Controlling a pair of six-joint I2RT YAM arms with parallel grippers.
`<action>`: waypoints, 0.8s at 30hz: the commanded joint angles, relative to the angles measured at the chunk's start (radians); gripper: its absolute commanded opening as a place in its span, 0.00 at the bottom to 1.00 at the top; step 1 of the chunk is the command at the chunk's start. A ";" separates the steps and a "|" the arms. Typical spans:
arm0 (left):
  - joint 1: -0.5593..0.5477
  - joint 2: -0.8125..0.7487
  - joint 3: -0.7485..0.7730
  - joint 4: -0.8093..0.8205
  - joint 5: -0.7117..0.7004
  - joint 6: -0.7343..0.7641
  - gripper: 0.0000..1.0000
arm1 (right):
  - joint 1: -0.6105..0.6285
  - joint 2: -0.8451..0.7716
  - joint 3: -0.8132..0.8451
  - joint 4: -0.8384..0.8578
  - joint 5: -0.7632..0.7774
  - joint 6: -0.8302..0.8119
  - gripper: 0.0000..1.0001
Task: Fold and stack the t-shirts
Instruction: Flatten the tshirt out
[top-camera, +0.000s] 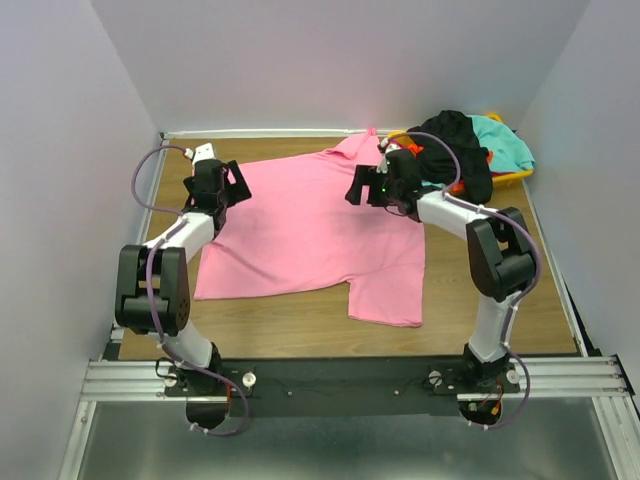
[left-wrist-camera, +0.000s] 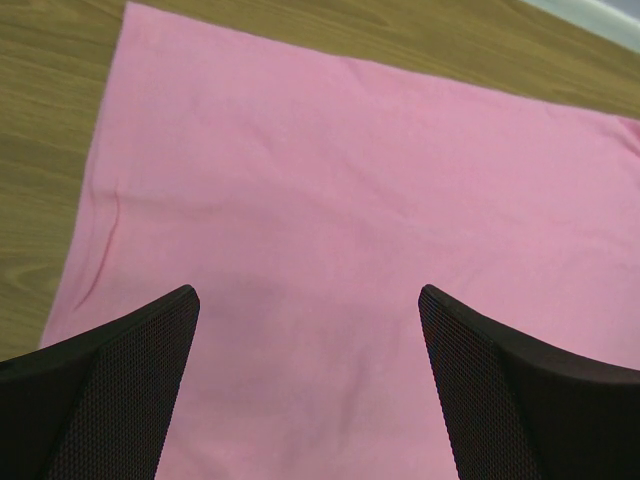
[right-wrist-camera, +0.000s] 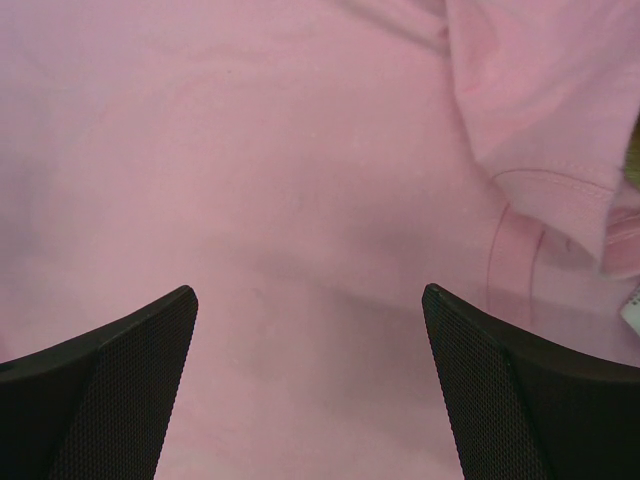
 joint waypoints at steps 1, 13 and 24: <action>0.000 0.066 0.044 -0.013 0.088 0.019 0.98 | 0.020 0.069 -0.004 0.005 0.020 0.008 1.00; -0.023 0.195 0.131 -0.087 0.046 0.047 0.98 | 0.021 0.197 0.123 -0.094 0.096 0.028 1.00; -0.049 0.292 0.217 -0.127 0.083 0.050 0.98 | 0.015 0.343 0.270 -0.172 0.124 0.057 1.00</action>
